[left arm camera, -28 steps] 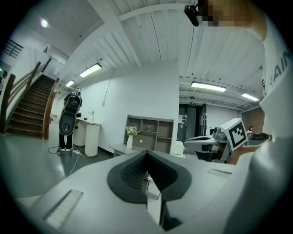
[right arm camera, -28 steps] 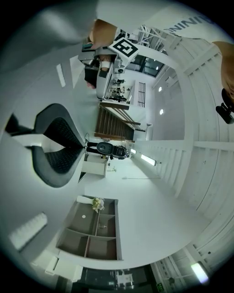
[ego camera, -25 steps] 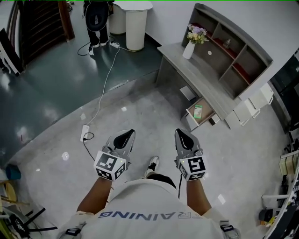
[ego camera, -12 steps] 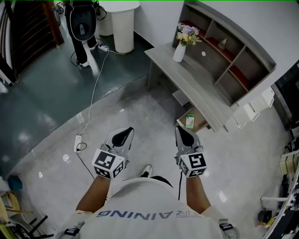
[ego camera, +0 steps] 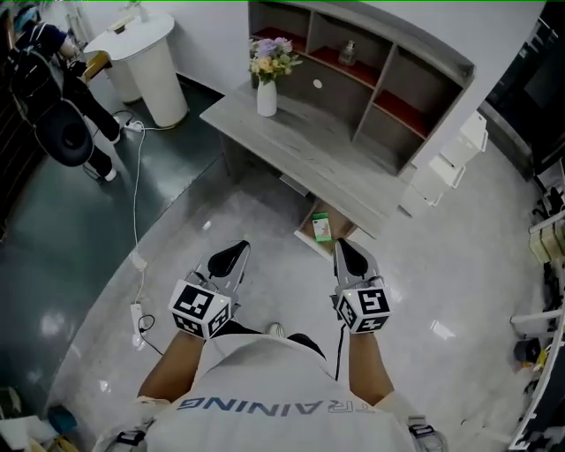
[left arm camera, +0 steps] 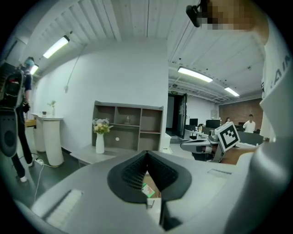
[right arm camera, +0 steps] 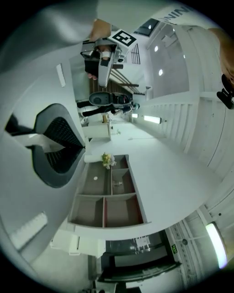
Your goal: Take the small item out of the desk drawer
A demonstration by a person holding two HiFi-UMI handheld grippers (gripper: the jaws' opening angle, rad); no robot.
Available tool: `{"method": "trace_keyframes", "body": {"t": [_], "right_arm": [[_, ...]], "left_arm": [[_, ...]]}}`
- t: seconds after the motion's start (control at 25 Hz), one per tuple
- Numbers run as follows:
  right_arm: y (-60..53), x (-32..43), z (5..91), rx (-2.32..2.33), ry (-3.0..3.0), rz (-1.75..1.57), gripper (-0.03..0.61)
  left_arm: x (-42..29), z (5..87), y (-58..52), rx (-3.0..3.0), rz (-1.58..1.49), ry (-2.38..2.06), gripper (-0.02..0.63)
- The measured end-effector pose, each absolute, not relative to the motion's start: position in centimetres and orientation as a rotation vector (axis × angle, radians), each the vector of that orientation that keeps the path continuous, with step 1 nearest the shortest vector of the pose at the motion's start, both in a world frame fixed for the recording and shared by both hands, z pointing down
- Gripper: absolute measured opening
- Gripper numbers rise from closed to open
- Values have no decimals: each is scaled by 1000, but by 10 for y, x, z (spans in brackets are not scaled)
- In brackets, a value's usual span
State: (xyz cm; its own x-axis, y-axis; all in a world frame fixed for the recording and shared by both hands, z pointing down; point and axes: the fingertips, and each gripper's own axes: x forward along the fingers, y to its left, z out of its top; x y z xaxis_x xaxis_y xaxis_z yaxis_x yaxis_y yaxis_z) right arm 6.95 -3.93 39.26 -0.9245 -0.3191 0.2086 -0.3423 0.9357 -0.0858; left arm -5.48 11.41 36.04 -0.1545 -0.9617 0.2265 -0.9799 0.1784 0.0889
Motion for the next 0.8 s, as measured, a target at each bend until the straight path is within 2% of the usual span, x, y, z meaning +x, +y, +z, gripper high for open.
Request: {"method": "trace_keyframes", "body": {"t": [0.36, 0.8], "right_arm": [[-115, 120, 416, 1035, -2714, 227, 15], [-128, 96, 407, 1485, -2490, 268, 15]], "left_arm": [[-62, 393, -7, 2217, 127, -1839, 2], [-101, 392, -109, 2567, 205, -1427, 2]]}}
